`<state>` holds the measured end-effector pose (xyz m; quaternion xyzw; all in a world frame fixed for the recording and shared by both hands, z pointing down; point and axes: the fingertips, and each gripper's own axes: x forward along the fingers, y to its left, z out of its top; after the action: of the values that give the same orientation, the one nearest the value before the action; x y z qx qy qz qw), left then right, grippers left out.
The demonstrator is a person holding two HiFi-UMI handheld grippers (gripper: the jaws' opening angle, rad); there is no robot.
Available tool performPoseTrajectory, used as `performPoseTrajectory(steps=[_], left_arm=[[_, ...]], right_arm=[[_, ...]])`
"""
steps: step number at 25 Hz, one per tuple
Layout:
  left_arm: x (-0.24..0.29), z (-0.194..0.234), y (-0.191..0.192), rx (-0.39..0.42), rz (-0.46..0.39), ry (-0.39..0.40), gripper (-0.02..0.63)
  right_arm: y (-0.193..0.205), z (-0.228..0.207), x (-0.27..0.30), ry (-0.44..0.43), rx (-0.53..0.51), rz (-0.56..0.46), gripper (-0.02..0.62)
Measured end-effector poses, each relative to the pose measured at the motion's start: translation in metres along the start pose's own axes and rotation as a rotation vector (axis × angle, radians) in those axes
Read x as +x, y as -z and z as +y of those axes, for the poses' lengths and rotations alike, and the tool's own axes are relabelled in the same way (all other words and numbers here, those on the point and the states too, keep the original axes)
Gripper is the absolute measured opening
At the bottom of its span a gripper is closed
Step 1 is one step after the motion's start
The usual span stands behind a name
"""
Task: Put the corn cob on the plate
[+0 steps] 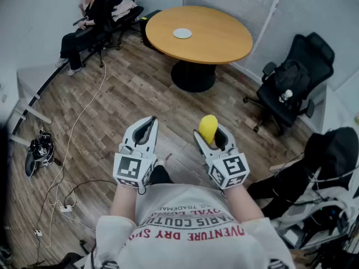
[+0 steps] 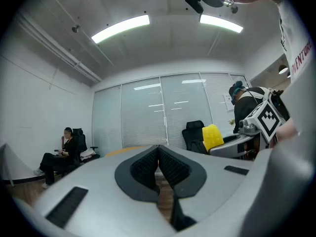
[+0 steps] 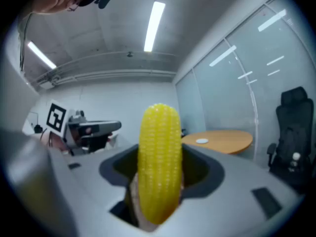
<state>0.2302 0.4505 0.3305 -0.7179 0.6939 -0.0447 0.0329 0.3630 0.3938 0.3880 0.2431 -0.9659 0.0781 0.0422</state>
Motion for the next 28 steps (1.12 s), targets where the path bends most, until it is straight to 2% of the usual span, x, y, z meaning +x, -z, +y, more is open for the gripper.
performPoseTrajectory(steps=[15,22,28], left_arm=[[0.026,0.003,0.024,-0.059,0.017,0.045,0.035],[0.045,0.026,0.037,-0.09,0.025,0.07,0.035],[0.076,0.071,0.048,-0.105,0.039,0.094,0.035]], right_arm=[[0.008,-0.018,0.019,0.033,0.036,0.023,0.27],[0.003,-0.016,0.049,0.022,0.052,0.018,0.27],[0.001,-0.02,0.104,0.029,0.066,0.041,0.27]])
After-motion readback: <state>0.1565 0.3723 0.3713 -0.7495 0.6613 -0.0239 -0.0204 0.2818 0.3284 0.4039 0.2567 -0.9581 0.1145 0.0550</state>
